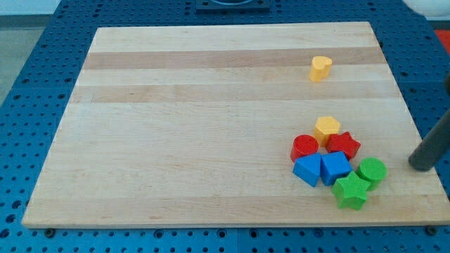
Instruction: Push the yellow heart to the red star
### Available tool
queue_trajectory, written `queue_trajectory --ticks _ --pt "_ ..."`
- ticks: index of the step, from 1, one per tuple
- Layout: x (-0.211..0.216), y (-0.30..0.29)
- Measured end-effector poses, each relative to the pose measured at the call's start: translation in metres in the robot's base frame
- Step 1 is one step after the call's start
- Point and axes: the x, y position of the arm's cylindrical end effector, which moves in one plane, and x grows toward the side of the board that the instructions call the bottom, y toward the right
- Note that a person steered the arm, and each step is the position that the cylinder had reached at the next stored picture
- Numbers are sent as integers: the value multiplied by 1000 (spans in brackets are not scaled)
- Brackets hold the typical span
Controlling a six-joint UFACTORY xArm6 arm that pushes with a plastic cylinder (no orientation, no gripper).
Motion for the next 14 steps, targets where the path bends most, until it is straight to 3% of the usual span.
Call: queue_trajectory --ticks 3,4,5,7,8,10,14 --pt "-155 58" --pt "-218 47" --pt "-284 -10" --pt "-294 -142" --pt "-289 -142" --pt "-209 -142" --pt "-202 -120"
